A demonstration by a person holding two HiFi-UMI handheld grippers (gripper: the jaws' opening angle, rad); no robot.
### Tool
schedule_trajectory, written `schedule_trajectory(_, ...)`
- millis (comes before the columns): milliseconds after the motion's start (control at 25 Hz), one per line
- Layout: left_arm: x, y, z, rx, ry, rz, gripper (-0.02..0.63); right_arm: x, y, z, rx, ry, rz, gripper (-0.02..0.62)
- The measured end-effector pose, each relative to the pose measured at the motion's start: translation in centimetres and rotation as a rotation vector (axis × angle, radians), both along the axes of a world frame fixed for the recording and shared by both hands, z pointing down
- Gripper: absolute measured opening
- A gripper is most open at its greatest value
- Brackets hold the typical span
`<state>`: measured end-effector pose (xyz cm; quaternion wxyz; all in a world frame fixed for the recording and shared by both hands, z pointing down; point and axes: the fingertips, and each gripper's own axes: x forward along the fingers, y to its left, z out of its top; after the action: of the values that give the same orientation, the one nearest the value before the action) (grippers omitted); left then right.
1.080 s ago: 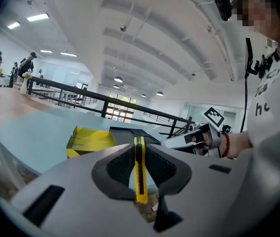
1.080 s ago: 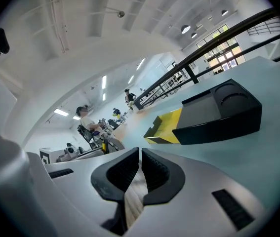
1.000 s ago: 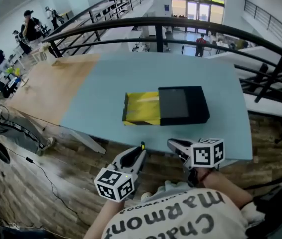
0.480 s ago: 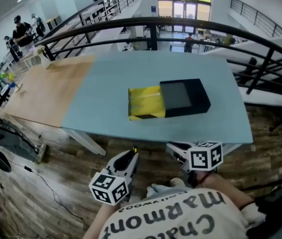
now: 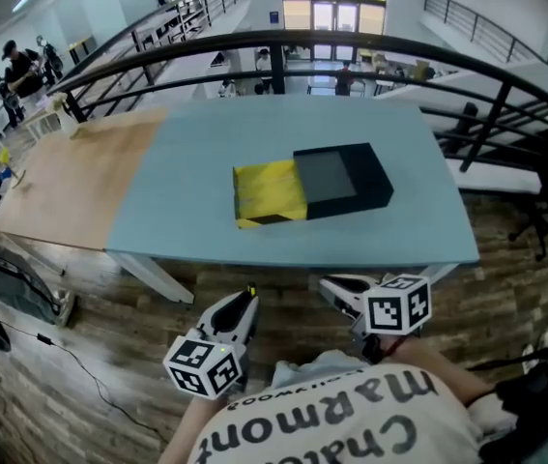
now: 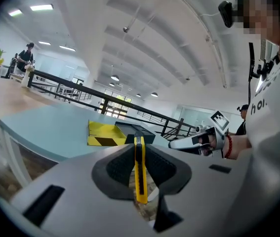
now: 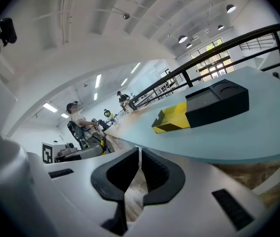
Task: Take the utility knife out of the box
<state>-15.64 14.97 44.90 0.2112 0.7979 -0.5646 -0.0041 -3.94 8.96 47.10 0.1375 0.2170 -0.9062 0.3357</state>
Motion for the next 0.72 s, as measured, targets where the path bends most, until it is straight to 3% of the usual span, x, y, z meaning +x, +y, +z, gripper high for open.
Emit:
schedule_trajectory(360,2.7,-0.1,-0.4,-0.019,0.001,-0.014,0.063,1.4,0.3,-1.1,0.082,0.051,-0.089,0.042)
schedule_trajectory(720,5.2,0.1,-0.8,-0.023,0.003,-0.029,0.063,4.5,0.9,-0.2,0.001,0.038,-0.088,0.041)
